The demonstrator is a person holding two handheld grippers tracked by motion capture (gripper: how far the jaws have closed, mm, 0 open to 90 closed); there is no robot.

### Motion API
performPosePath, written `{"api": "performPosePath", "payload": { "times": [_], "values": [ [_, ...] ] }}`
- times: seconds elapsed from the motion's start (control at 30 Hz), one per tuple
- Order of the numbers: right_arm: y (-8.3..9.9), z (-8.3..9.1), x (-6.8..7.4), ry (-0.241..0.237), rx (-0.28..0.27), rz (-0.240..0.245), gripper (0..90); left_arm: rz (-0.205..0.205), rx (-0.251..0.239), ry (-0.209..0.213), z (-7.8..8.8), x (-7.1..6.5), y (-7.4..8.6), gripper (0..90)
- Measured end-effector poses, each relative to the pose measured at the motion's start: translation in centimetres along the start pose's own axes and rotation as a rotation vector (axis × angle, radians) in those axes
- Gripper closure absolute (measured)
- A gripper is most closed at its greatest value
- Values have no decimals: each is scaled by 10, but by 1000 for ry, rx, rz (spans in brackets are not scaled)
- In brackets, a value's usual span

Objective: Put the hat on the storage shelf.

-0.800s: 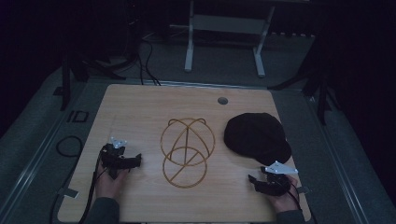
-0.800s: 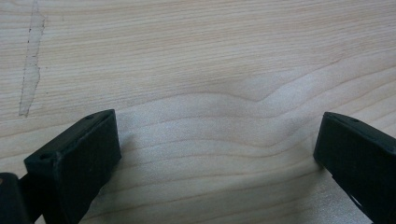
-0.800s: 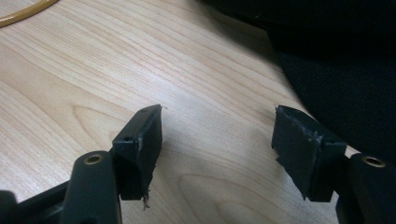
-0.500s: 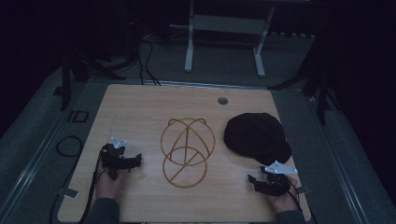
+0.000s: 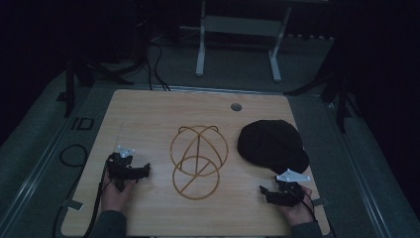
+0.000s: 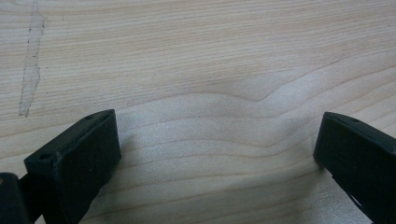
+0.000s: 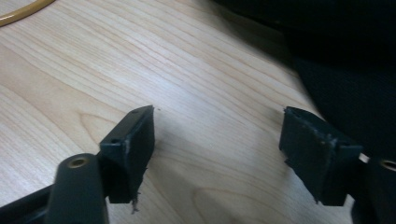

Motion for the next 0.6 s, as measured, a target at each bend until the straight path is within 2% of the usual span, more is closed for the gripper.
{"api": "performPosePath", "payload": {
  "times": [0.4,0.5,0.6],
  "values": [
    [-7,-4,4,-49,68,40,323,0,0,0,0,0,0,1],
    [-10,-5,6,-70,94,60,326,0,0,0,0,0,0,1],
    [-14,-7,9,-81,125,104,330,-1,0,0,0,0,0,1]
  ]
}}
Point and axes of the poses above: each handheld gripper's, and its own axes: z roughly backward along the jaws, y roughly out of its underside, x roughly to its left, the point moved 6 cm from there along -z, roughly forward along the jaws, and after that the axes turned 10 degrees about -x, right-handed, at the moved point
